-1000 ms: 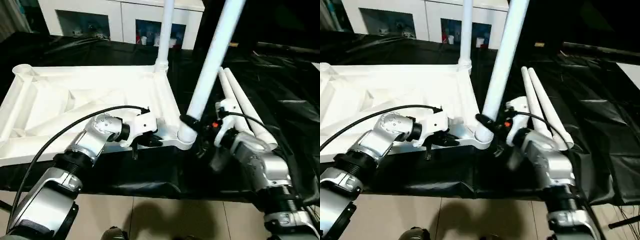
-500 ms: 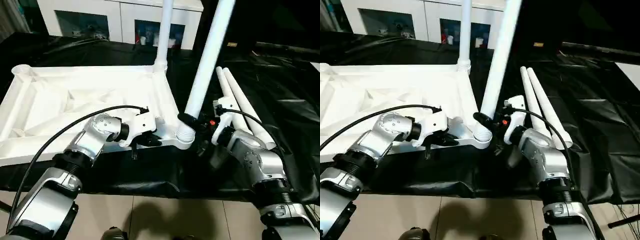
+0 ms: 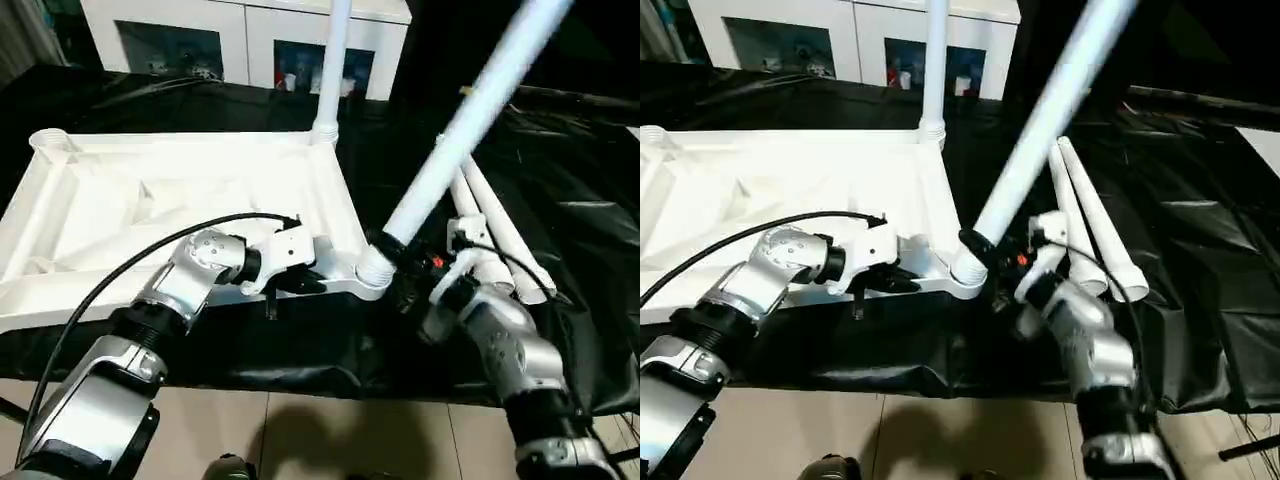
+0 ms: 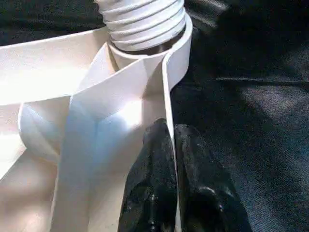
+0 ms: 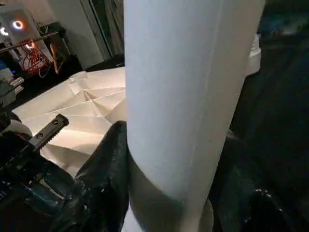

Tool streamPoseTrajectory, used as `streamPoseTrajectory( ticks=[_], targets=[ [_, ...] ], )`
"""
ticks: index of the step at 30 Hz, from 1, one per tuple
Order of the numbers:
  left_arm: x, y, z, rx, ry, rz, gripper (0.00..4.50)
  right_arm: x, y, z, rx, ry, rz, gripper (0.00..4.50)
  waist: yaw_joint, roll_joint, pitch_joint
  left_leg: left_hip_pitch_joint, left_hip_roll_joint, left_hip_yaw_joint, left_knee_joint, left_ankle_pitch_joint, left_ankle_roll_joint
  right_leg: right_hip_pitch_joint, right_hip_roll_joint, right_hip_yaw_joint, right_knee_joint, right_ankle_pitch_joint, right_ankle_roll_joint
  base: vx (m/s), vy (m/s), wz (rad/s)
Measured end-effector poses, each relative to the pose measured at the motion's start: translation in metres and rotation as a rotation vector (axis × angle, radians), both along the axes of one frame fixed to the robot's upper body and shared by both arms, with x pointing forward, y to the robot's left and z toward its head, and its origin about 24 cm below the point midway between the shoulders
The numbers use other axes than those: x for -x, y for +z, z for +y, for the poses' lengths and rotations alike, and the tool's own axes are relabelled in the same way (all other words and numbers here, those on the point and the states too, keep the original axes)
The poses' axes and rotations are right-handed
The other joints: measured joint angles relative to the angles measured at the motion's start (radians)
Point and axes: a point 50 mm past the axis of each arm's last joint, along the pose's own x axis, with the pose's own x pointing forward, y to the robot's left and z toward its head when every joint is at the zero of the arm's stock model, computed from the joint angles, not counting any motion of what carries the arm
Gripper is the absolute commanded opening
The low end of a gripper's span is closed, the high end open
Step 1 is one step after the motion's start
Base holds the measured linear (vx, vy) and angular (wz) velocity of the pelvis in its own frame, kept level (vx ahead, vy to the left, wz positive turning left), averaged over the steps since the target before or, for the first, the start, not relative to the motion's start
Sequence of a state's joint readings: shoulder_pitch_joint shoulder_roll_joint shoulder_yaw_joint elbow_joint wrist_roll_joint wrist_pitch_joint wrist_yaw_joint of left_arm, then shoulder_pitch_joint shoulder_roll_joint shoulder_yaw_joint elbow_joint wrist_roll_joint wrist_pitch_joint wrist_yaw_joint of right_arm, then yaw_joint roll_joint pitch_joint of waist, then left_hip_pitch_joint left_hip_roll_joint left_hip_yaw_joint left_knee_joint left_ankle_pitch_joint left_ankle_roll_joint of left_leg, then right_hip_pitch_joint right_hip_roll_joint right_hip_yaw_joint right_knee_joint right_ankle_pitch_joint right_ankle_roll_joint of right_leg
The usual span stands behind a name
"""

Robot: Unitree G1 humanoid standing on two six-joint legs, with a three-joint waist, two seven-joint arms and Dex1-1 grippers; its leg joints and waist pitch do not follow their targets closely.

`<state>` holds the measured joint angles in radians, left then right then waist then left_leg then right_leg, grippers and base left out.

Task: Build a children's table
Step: Insert table leg to table base

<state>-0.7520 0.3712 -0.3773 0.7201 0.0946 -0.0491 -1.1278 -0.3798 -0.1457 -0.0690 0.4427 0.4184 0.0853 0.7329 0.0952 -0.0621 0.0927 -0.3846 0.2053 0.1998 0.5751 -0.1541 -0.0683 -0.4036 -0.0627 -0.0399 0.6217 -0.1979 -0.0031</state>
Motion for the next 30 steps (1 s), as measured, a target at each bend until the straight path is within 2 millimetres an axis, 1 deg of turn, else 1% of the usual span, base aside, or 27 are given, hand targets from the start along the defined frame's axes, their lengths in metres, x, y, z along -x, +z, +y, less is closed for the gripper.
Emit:
streamPoseTrajectory(
  ticks=[9,15,18,26,28,30],
  targets=[
    [-0.001,-0.001,-0.001,0.003,0.002,-0.006,0.00,0.005,-0.007,0.001,0.002,-0.040,-0.050,1.86,-0.001,0.004,0.000,0.000,-0.001,0.000,-0.007,0.000,0.000,0.002,0.000,-0.001,-0.011,-0.001,0.002,0.000,0.000,0.00],
    [-0.001,-0.001,0.000,0.010,0.009,-0.014,0.00,0.006,-0.010,0.005,-0.003,-0.079,-0.086,1.85,-0.001,0.013,0.004,0.001,-0.001,0.000,-0.011,0.000,0.000,0.001,0.000,-0.001,-0.011,-0.001,0.002,0.000,0.000,0.00],
    [-0.002,-0.001,0.000,0.012,0.007,-0.022,0.00,0.006,-0.011,0.006,-0.002,-0.093,-0.102,1.85,-0.001,0.015,0.005,0.001,-0.002,0.000,-0.013,0.000,0.000,0.001,0.000,-0.001,-0.012,-0.001,0.002,0.000,0.000,0.00],
    [-0.002,-0.001,-0.001,0.014,0.002,-0.024,0.00,0.010,-0.012,0.007,0.044,-0.087,-0.122,1.85,0.001,0.015,0.005,0.001,-0.002,0.000,-0.019,0.000,0.000,0.001,0.000,-0.001,-0.013,-0.001,0.002,0.000,0.000,0.00],
    [-0.002,-0.001,-0.001,0.014,0.001,-0.024,0.00,0.011,-0.008,0.005,0.092,-0.049,-0.149,1.85,0.001,0.015,0.005,0.001,-0.002,0.000,-0.019,0.000,0.000,0.001,0.000,-0.001,-0.013,-0.002,0.003,0.000,0.000,0.00],
    [-0.002,-0.001,0.000,0.010,0.001,-0.025,0.00,0.012,-0.006,0.005,0.148,-0.015,-0.164,1.85,0.001,0.011,0.003,0.001,-0.002,0.000,-0.019,0.000,0.000,0.001,0.000,-0.001,-0.013,-0.002,0.003,0.000,0.000,0.00]
  ],
)
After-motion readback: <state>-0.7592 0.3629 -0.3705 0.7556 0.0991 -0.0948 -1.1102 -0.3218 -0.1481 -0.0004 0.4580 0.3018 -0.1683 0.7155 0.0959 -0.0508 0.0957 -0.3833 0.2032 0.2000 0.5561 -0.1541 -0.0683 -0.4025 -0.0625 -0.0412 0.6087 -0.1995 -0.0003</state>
